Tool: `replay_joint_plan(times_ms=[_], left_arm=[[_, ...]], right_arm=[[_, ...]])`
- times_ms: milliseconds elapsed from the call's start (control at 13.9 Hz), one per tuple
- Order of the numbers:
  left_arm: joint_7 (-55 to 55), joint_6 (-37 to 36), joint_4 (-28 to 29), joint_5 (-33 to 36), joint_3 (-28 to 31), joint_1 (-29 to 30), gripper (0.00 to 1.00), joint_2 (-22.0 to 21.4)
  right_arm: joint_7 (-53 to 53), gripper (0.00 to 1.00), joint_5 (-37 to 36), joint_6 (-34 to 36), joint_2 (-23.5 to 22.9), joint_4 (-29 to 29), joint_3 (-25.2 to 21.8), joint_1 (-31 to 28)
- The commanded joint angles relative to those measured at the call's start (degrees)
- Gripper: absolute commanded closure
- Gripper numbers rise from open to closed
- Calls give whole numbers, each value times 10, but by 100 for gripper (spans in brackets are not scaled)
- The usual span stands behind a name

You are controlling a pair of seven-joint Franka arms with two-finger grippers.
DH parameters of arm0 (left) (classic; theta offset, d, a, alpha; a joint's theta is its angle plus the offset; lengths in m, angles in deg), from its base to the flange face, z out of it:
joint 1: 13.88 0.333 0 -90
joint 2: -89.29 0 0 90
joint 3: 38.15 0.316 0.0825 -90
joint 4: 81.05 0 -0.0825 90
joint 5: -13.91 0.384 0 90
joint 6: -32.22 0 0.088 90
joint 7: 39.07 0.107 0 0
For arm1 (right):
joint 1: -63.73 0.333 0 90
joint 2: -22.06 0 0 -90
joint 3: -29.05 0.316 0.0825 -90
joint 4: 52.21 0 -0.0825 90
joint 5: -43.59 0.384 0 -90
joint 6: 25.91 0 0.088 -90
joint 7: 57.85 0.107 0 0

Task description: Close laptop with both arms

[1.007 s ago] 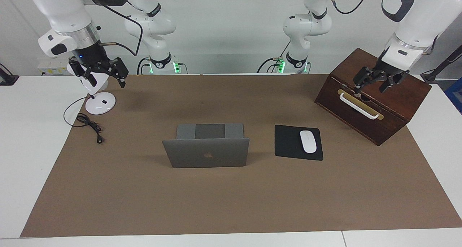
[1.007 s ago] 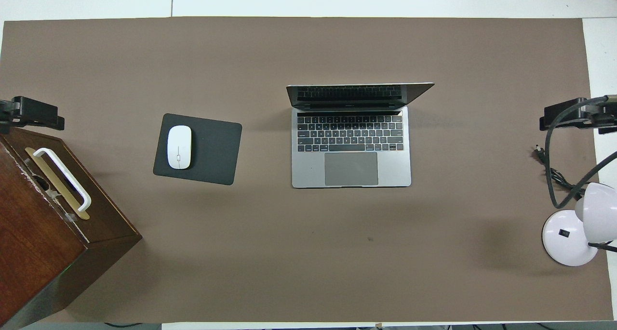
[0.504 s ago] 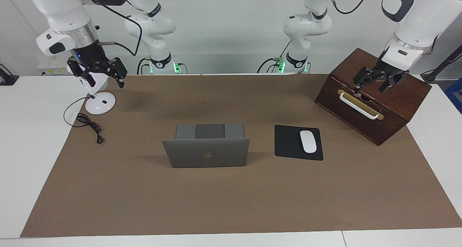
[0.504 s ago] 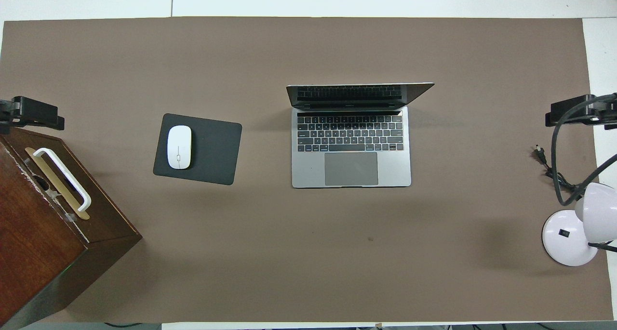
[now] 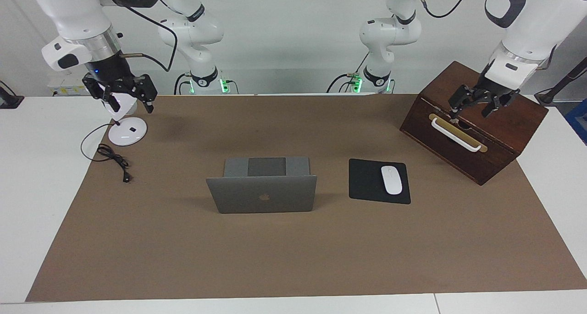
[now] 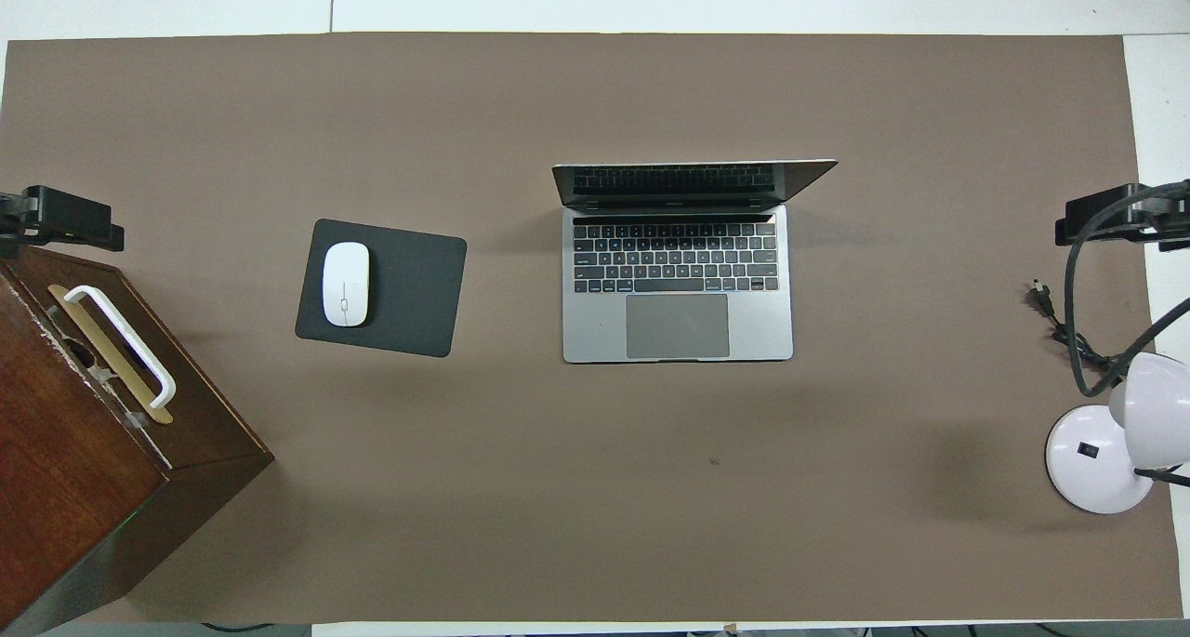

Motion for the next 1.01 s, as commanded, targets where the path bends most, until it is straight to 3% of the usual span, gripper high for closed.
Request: replay_joint_plan(times_ms=[0, 288, 504, 935], left_arm=[[-4, -1, 4, 4, 2, -1, 0, -8], [-10, 9, 5, 4, 4, 2, 0, -9], [-12, 12, 6, 3, 3, 2, 0, -10], [-11, 9, 15, 4, 2, 1, 0, -16]], right_arm=[[-19, 8, 12, -12, 12, 18, 1, -7], [-21, 26, 9, -19, 6, 16, 1, -13], [-33, 61, 8, -19, 1, 7, 1, -17], [-46, 100, 8, -19, 1, 0, 1, -25]])
